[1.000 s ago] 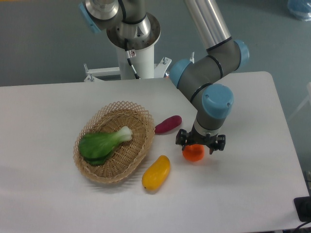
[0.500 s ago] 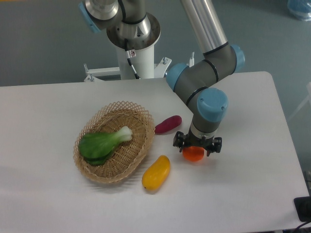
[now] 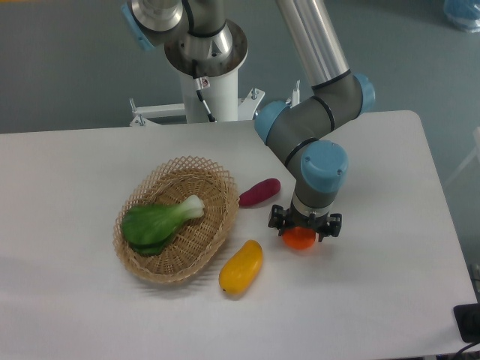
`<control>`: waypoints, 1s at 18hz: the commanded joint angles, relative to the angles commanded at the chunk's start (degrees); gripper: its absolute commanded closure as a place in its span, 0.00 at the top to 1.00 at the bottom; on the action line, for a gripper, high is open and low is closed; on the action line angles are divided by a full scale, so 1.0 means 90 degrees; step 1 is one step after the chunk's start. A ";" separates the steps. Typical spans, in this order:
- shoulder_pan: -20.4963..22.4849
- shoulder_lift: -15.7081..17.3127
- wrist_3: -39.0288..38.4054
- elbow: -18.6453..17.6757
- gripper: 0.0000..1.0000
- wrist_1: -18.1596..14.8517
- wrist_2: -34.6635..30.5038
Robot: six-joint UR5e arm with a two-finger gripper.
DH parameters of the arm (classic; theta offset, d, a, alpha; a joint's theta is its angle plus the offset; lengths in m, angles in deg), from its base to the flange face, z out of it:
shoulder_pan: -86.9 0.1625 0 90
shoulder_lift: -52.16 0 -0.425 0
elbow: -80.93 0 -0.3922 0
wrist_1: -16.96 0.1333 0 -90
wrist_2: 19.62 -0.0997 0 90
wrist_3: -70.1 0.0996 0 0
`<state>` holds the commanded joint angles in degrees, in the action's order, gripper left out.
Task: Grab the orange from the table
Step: 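Close the gripper fingers on the orange, then lift the held orange up off the table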
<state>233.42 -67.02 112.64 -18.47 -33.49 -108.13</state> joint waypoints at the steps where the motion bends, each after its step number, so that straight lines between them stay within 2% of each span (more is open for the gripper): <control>1: 0.0000 0.0010 0.0010 0.0000 0.77 0.0000 0.0000; 7: 0.0000 0.0068 0.0058 0.0000 0.71 -0.0010 0.0010; 12: 0.0000 0.0117 0.0059 0.0039 0.70 -0.0010 -0.0010; 15: 0.0029 0.0468 0.0253 0.0146 0.70 -0.0010 -0.0098; 18: 0.0078 0.0800 0.0439 0.0516 0.70 -0.0068 -0.0088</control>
<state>234.12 -59.82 116.60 -13.82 -34.11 -108.92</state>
